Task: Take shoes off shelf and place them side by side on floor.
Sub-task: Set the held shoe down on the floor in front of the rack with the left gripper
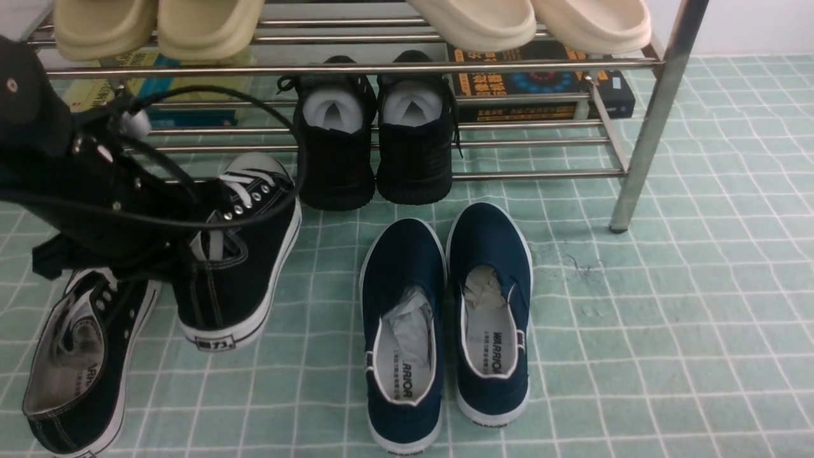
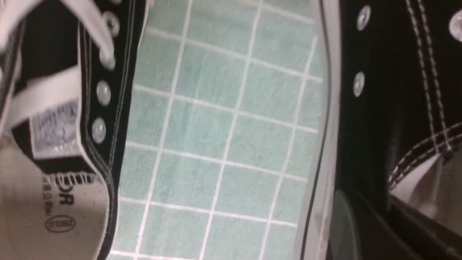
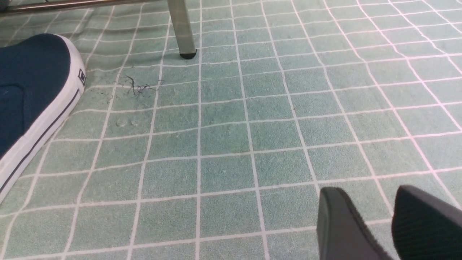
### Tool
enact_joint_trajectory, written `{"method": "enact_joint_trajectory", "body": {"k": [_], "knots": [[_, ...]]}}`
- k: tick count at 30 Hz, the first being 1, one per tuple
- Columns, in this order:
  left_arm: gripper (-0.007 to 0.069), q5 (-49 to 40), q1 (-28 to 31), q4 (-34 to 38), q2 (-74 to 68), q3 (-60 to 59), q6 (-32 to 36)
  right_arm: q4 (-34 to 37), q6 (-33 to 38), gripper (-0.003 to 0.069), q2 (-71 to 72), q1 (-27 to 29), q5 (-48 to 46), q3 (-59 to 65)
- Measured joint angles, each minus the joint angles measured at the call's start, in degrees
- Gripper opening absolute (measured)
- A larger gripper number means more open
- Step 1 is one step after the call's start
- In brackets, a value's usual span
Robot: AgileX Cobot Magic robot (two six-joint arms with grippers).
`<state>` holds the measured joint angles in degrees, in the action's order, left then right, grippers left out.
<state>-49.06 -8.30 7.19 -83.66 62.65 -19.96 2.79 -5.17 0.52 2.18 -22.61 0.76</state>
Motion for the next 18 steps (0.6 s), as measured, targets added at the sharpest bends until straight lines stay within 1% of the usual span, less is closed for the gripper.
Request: {"method": "enact_joint_trajectory", "body": {"k": [3,11,18], "knots": [[0.0019,3.6,-0.1,-1.5,0.1,-4.1,-0.9,0.0,0.0,0.0239,0.0,0.0,0.0,0.0],[0.0019,11.4,-0.2,-2.4,0.2,-10.6,-4.1,0.0,0.0,0.0239,0.0,0.0,0.0,0.0],[0.0020,13.1,-0.2,-5.4,0.2,-12.0,-5.3,0.0,0.0,0.0239,0.0,0.0,0.0,0.0]]}}
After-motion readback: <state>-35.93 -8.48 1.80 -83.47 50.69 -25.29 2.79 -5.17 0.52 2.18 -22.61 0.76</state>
